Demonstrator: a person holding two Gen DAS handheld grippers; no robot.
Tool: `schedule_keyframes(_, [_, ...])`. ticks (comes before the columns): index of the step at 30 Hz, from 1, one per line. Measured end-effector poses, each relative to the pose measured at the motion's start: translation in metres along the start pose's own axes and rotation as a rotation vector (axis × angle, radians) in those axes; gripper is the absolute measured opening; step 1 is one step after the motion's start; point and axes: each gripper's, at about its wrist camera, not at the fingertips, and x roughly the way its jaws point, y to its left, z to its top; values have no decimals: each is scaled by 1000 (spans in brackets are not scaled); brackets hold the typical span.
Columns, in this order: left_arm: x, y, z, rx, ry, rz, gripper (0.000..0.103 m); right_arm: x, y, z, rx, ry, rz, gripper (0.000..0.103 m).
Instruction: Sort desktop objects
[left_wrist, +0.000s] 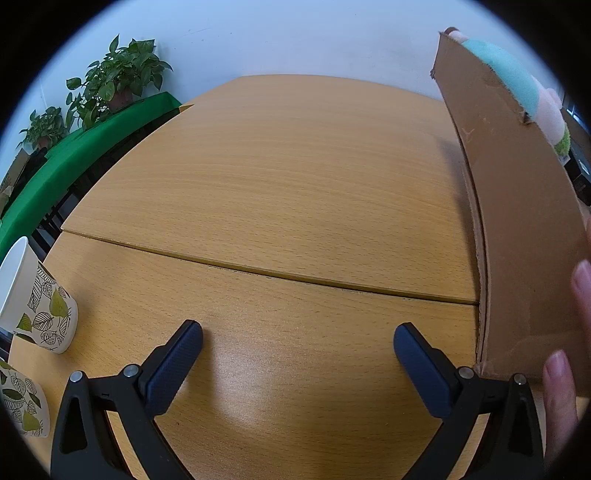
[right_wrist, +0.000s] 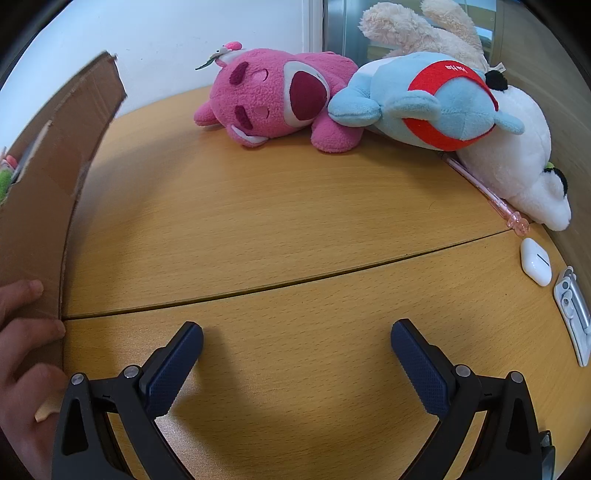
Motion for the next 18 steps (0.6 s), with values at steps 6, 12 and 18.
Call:
schedule_keyframes(6, [0, 0, 0, 0, 0, 0, 103, 0, 0, 0, 0, 0, 0, 103])
schedule_keyframes(12, [0, 0, 0, 0, 1, 0, 103, -1, 0, -1, 0, 0, 0, 103])
schedule_keyframes(18, [1, 0, 0, 0, -2, 0, 103, -2, 0, 0, 0, 1, -1, 103])
